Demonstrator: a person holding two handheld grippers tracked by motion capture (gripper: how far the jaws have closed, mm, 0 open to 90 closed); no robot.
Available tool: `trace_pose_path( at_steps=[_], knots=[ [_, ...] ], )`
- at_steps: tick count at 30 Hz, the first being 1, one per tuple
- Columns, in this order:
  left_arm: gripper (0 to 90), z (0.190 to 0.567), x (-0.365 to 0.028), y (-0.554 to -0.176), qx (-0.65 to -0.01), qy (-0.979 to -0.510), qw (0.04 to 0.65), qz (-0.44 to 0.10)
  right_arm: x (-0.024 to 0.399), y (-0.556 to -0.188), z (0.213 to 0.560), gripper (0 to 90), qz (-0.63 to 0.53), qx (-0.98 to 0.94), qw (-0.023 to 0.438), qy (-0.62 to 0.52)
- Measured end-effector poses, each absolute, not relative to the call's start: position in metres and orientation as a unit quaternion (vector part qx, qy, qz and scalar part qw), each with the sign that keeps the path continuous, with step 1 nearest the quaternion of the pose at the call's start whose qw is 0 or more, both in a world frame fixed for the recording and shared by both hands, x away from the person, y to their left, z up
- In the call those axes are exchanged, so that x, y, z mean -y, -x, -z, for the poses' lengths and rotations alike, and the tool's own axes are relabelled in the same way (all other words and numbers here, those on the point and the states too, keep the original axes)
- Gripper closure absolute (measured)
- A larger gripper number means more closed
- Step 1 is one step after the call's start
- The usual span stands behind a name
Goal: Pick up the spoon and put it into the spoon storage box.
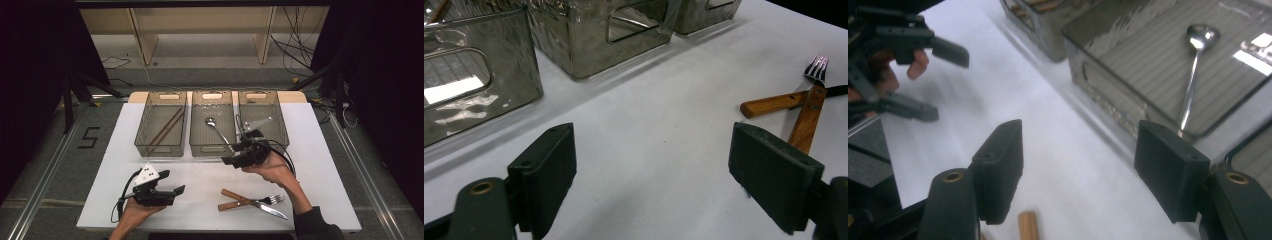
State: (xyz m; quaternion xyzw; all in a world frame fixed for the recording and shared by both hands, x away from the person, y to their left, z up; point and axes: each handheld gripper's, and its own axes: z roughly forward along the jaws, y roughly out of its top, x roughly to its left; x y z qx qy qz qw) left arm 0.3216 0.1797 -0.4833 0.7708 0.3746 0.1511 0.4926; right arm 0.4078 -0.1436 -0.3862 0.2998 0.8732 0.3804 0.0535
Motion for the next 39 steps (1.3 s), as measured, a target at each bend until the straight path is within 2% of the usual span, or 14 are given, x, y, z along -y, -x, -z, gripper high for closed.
trace_pose_path(
  at_steps=[17, 39],
  knots=[
    [18.7, 0.484, -0.179, -0.322, -0.374, -0.775, 0.487, -0.151, 0.176, -0.365, 0.410, 35.3, -0.364, -0.882, 0.049, -0.296],
    [18.6, 0.484, -0.179, -0.323, -0.374, -0.775, 0.486, -0.152, 0.195, -0.341, 0.430, 32.6, -0.319, -0.905, 0.044, -0.278]
  ],
)
